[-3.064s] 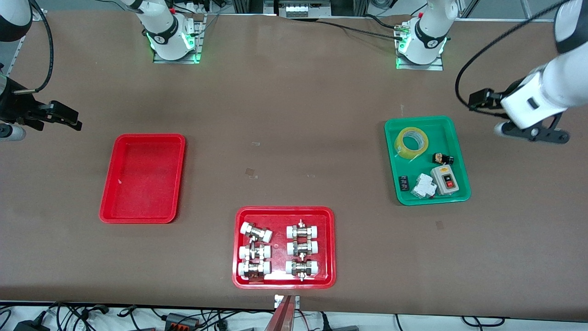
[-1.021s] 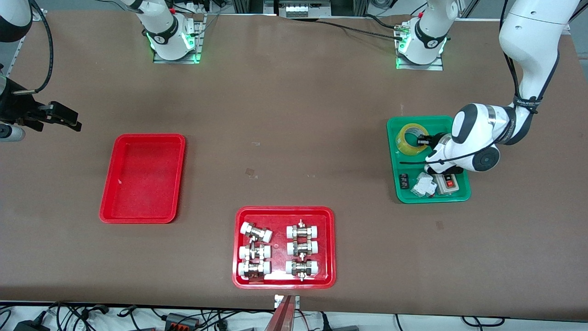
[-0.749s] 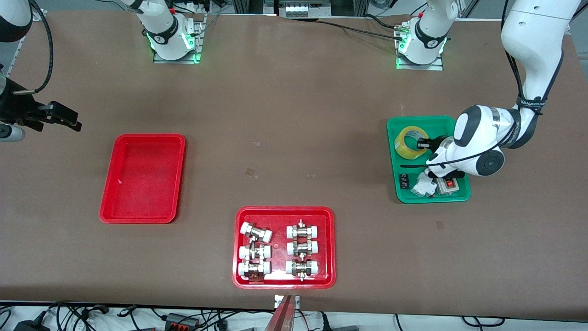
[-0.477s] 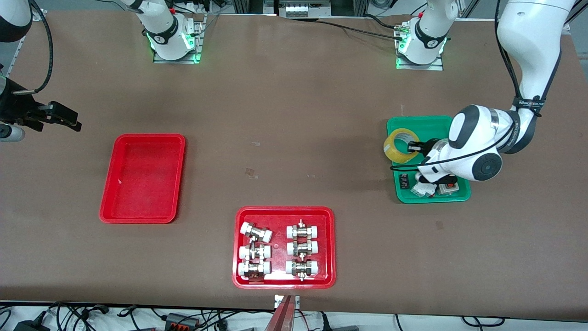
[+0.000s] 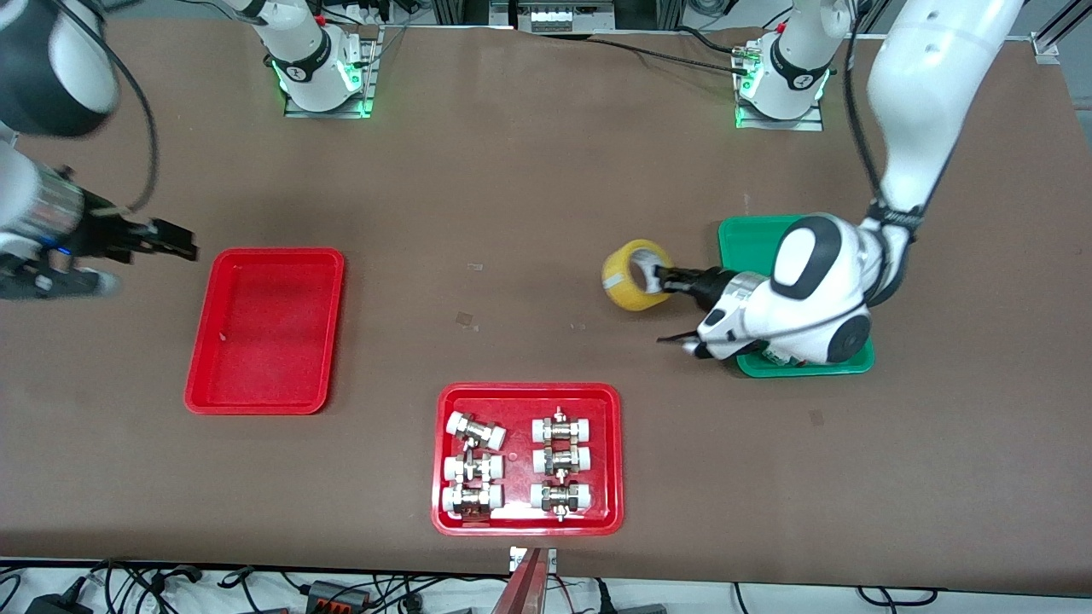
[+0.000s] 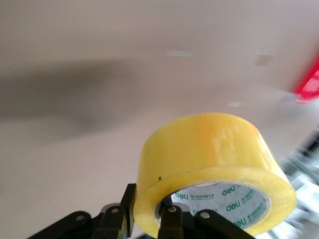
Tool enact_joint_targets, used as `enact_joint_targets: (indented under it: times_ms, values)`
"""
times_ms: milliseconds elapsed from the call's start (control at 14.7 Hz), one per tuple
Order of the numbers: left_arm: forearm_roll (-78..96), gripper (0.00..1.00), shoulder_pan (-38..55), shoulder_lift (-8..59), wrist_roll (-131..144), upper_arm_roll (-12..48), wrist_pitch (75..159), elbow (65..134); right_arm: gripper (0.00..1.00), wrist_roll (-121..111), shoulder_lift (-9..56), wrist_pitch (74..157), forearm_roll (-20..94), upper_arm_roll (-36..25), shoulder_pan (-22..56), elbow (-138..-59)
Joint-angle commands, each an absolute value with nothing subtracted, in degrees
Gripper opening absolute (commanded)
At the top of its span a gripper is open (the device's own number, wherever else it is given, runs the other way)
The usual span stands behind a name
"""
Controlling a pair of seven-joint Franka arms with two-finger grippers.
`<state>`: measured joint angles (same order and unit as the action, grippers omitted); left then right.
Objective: Left arm passes tape to right arm into tray
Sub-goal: 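Lift the tape with the left gripper while the right gripper approaches, then close the right gripper on the tape held by the left gripper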
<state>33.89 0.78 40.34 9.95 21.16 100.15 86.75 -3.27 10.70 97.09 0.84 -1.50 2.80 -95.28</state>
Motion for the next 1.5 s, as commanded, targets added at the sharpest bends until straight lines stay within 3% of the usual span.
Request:
enact_joint_targets:
  times_ms: [0,681,1157,1430]
  values:
    - [37.79,0.01,5.26,49.56,6.95,21.09,100.70,74.81,1.00,-4.92,11.86,97.29,2.63,-1.76,6.23,-94.13]
    - [52.73,0.02,17.92,55.28,6.85,21.27,131.10,74.62,1.00,-5.71,25.74,101.59,37.93,-1.76,13.18,-87.19]
    - [58.53,0.06,21.96,55.46,11.67,21.27,140.51,74.36,1.00,-27.67,39.01,104.33,39.90,-1.58,15.12,-74.81]
    - [58.53,0.07,22.85,55.37,17.04,21.27,142.64,74.18,1.00,-30.84,42.27,108.79,44.64,0.26,15.64,-73.92]
